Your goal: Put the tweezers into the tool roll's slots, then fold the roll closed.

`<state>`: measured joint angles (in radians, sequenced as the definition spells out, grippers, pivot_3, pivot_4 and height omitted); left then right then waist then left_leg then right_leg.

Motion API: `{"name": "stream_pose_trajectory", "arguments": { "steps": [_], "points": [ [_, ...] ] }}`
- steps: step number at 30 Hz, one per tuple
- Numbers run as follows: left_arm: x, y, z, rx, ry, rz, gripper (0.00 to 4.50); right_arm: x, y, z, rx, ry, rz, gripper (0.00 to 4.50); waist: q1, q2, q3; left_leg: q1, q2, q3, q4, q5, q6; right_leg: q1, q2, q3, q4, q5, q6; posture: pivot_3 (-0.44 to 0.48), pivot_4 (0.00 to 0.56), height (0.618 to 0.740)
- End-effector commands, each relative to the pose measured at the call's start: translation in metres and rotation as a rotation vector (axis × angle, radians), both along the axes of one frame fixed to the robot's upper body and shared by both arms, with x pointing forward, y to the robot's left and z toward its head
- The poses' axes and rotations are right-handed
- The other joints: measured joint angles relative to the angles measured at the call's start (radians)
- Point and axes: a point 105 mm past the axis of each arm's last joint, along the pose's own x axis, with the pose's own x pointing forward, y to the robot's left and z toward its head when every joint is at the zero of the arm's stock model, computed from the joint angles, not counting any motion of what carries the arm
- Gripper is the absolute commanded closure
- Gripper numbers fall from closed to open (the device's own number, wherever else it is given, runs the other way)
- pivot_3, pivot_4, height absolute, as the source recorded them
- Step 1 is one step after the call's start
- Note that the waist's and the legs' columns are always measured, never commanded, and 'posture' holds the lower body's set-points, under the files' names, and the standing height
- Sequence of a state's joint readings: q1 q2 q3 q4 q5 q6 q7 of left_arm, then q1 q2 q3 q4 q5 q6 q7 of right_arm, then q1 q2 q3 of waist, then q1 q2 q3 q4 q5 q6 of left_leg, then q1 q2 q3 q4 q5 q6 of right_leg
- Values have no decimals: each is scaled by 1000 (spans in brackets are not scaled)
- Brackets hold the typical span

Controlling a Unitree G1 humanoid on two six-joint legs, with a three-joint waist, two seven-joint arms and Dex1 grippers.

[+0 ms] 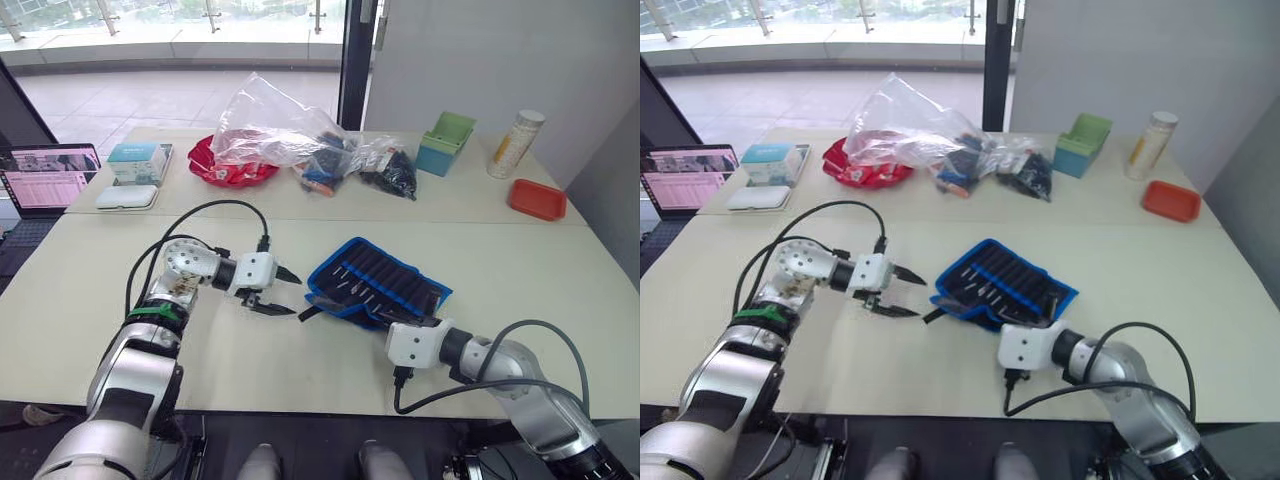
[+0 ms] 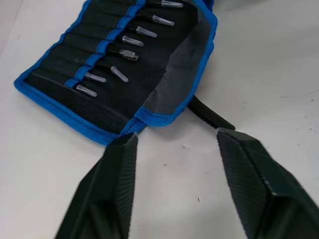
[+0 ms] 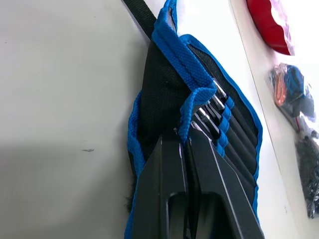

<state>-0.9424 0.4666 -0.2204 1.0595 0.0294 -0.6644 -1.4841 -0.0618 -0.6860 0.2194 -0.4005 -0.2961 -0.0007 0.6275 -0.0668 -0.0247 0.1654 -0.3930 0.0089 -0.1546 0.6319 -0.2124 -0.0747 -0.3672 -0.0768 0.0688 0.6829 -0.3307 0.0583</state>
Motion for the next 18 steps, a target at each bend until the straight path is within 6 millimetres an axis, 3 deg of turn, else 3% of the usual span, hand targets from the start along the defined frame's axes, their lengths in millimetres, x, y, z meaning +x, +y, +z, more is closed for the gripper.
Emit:
{"name": "stream_pose_trajectory", "arguments": {
  "steps": [1,8,15,18],
  "points": [
    [7,-11,7,32,-113,-46,1321,-1,-4,18,30,-59,-36,4500,1,0,0,-1,0,0,0,0,0,0,0,0,0,0,0,0,150,740],
    [13,-39,16,-37,-128,-52,1321,-5,-3,18,46,-50,-67,4500,2,0,0,-2,-1,-1,1,0,0,0,-1,0,0,0,0,0,150,740],
    [13,-46,8,-17,-78,-45,1321,-7,-4,18,48,-46,-85,4500,-2,0,0,-2,-1,-1,1,0,0,0,0,0,0,0,0,0,150,740],
    [10,-48,2,-15,-48,-52,2106,-8,-3,18,53,-47,-88,4500,-1,0,0,-2,-1,-1,1,0,0,0,0,0,0,0,0,0,150,740]
  ]
}}
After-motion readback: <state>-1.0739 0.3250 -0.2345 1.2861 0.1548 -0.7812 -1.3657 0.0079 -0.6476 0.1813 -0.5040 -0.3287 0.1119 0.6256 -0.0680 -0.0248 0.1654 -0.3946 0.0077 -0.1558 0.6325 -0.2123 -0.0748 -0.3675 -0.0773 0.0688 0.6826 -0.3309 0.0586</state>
